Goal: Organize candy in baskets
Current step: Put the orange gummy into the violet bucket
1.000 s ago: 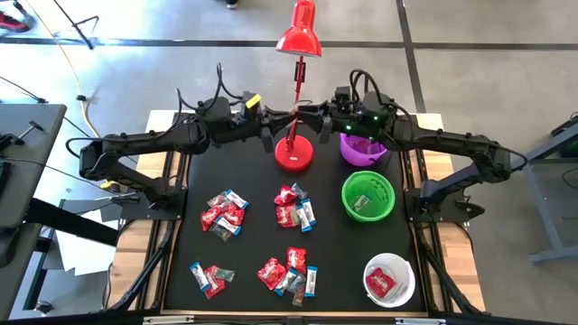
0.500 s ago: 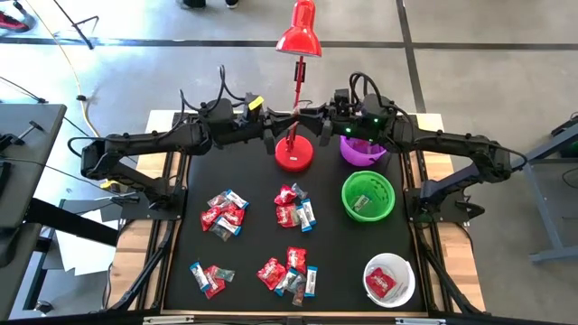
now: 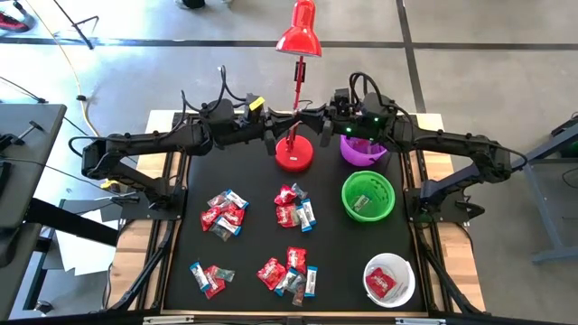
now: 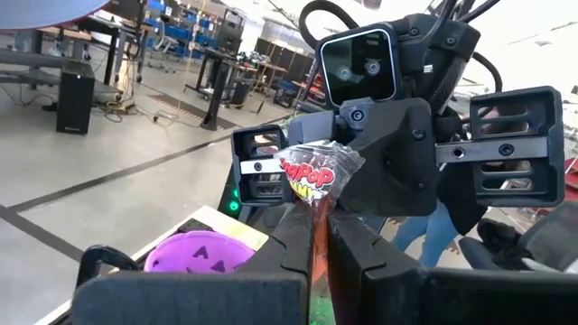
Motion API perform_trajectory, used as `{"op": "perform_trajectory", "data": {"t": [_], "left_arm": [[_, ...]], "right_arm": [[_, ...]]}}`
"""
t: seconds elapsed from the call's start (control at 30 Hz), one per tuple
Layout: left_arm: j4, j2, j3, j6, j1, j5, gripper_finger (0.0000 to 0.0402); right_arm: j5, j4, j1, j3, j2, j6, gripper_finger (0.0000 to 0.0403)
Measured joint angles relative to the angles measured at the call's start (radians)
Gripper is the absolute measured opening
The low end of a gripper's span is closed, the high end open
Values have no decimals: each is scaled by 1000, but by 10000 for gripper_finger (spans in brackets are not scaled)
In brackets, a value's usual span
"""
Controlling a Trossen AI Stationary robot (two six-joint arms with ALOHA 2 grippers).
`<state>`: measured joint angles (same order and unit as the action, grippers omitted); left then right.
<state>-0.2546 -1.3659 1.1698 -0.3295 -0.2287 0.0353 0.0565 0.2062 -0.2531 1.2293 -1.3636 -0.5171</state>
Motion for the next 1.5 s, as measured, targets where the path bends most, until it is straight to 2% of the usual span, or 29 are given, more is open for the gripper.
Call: {"op": "perform_trajectory", "data": {"t": [0.2, 0.63, 0.93, 1.03, 1.2, 1.33, 1.5], "left_arm": [[4, 0, 0, 34, 0, -1, 22], [55, 14, 0, 108, 0, -4, 116], [131, 48, -2, 193, -29, 78, 145], [185, 73, -2, 193, -44, 89, 145], [268, 108, -2, 193, -61, 89, 145], [293, 118, -2, 209, -62, 89, 145], [292, 118, -2, 237, -68, 89, 145]], "right_arm": [[4, -5, 0, 0, 0, 1, 5], [15, -23, -24, 0, -1, -2, 5], [7, -128, -79, 0, 45, -8, 4], [-6, -255, -106, 0, 83, -10, 4], [-104, -591, -163, 0, 141, 0, 4], [-155, -831, -224, 0, 156, 3, 4], [-211, -1038, -300, 0, 152, 30, 4]]}}
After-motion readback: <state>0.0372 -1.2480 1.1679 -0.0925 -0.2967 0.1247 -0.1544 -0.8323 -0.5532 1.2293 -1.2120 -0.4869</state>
